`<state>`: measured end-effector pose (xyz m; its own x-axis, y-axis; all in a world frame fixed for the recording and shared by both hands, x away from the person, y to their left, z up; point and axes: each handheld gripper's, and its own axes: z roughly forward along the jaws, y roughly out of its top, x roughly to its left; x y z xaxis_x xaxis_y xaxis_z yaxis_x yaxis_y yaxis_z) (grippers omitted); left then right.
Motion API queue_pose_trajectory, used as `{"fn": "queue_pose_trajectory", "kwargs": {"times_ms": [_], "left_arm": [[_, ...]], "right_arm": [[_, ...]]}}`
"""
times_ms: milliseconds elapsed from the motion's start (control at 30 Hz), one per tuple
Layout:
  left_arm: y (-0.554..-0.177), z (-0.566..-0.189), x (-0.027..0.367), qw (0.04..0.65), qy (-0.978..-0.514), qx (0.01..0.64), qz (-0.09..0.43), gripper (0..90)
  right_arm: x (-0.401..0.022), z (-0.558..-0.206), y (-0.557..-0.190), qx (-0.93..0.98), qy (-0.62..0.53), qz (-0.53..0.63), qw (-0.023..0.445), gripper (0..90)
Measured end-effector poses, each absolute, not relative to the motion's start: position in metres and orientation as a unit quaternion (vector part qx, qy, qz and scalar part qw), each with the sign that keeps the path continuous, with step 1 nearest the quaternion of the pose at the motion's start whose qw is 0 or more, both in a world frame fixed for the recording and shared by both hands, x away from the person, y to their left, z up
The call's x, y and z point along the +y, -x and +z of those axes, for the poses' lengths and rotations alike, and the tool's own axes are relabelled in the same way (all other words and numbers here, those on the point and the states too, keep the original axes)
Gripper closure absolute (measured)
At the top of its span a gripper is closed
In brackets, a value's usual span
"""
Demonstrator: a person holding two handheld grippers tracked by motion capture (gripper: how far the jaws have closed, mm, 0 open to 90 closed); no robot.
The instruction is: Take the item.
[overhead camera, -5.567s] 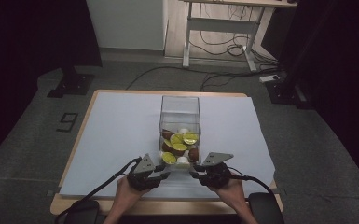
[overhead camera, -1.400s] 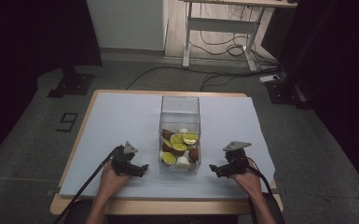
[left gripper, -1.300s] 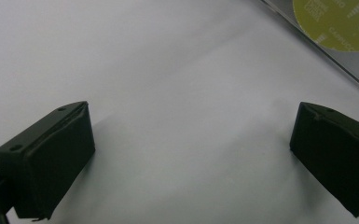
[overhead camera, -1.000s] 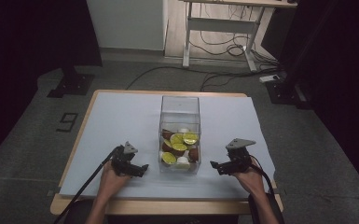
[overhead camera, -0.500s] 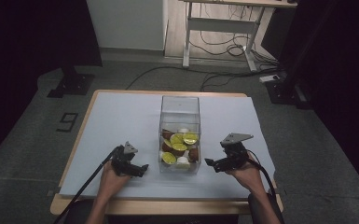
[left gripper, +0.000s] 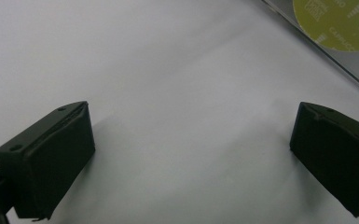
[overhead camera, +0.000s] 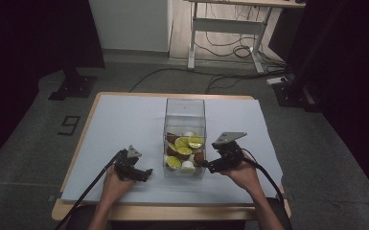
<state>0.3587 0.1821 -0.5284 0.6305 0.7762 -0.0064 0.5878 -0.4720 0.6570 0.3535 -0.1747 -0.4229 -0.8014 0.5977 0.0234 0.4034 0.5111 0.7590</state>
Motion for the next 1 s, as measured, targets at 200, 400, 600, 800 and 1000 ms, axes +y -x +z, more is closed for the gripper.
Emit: {"fn": "queue_pose_trajectory", "kwargs": {"times_ms": [200,400,600,800,1000], "left_arm": [[-0.359,-0.528,0.182,0.318,-0.845,0.404,0.148,0.0],[-0.359,-0.528,0.182,0.318,-0.845,0.404,0.148,0.0],[-0.359,-0.528,0.182,0.318,-0.845,0.403,0.147,0.0],[-0.359,-0.528,0.182,0.318,-0.845,0.403,0.147,0.0],[-0.359,-0.528,0.182,0.318,-0.845,0.403,0.147,0.0]], "right_arm": [[-0.156,-0.425,-0.361,0.867,-0.286,0.394,0.107,18.0],[-0.147,-0.425,-0.369,0.868,-0.286,0.396,0.093,22.3],[-0.135,-0.428,-0.376,0.875,-0.281,0.388,0.075,31.0],[-0.124,-0.431,-0.382,0.883,-0.277,0.373,0.072,34.5],[-0.115,-0.435,-0.387,0.891,-0.270,0.358,0.064,37.1]]}}
